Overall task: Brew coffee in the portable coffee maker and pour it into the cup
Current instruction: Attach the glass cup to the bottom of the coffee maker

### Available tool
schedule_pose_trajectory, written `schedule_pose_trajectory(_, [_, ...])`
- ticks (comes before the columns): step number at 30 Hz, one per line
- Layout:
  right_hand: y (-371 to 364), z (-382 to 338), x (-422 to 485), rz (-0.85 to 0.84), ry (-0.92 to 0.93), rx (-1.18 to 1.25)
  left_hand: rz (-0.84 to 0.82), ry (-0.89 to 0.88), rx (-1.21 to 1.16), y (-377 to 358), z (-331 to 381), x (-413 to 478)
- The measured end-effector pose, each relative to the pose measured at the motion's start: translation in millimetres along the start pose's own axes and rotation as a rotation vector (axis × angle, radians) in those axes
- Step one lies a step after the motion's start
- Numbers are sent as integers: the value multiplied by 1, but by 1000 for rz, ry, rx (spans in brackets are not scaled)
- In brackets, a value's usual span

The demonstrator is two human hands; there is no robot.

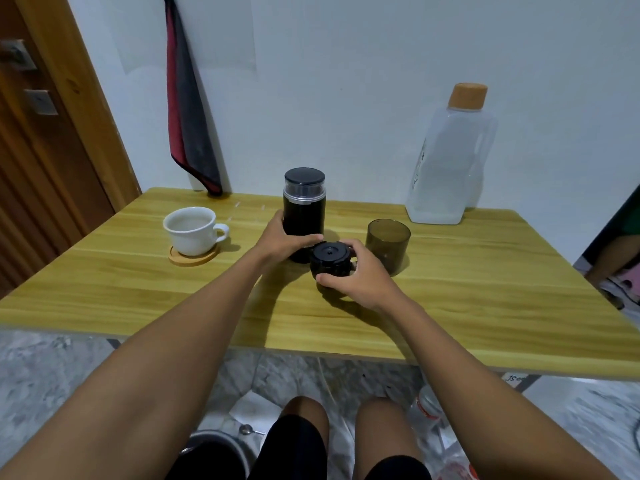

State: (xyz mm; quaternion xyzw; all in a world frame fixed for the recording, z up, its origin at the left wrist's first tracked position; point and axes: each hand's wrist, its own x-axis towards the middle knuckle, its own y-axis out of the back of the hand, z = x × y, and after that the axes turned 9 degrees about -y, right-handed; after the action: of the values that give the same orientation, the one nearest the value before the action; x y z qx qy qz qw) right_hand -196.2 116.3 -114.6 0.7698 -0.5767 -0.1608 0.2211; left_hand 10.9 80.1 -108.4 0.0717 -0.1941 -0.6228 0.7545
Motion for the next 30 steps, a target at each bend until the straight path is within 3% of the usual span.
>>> schedule_pose_trajectory(6, [2, 6, -5, -7, 7, 37, 81, -65, -69, -7, 4, 5])
schedule_pose_trajectory(15, [-2, 3, -11, 39, 42, 86, 158, -107, -364, 17, 60, -3])
schedule_pose_trajectory(30, [6, -48, 1, 151, 64, 403, 15, -107, -351, 38, 99, -25])
